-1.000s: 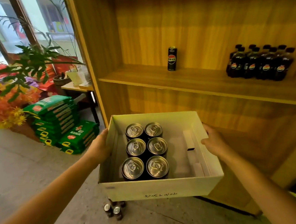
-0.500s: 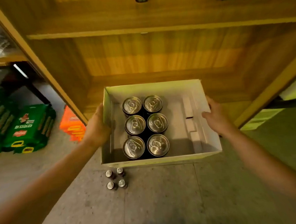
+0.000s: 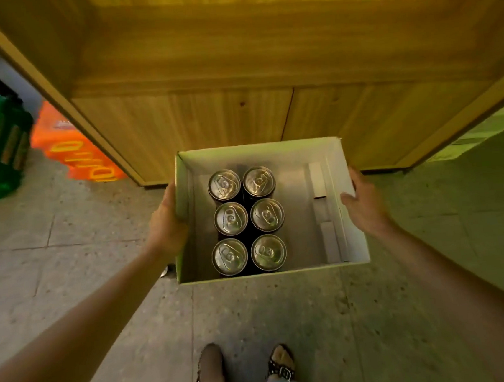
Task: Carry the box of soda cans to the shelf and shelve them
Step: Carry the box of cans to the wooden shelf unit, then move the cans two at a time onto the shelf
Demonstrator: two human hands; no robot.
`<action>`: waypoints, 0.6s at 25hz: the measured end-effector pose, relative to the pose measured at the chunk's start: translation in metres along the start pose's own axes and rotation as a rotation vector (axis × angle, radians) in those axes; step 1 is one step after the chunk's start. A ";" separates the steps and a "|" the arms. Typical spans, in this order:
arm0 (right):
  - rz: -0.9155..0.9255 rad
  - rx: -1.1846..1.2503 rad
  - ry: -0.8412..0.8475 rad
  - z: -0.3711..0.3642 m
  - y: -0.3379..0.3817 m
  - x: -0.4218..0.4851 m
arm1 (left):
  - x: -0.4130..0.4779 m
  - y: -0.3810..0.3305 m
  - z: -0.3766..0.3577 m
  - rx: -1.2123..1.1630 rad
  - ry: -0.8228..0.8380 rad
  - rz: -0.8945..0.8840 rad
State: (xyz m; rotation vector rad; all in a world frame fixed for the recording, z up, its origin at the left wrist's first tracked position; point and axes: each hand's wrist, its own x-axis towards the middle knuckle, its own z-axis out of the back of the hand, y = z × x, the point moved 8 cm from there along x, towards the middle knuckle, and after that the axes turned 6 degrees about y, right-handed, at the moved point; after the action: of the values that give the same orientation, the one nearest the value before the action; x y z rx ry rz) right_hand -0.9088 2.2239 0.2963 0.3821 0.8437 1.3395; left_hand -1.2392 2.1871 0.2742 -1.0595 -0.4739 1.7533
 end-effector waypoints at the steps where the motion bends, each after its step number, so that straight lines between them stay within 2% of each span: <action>1: -0.004 0.009 0.008 -0.026 -0.026 0.007 | 0.011 0.027 -0.018 0.021 0.003 -0.005; 9: -0.093 0.017 -0.001 -0.217 -0.217 0.080 | 0.118 0.215 -0.153 0.056 0.040 -0.023; 15: -0.114 -0.026 -0.001 -0.297 -0.303 0.120 | 0.181 0.310 -0.227 0.108 0.053 -0.018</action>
State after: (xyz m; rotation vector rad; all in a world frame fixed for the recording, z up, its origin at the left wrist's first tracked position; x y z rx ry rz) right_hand -0.9132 2.2053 -0.1446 0.3098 0.8339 1.2432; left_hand -1.2437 2.1804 -0.1502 -1.0194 -0.3514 1.7111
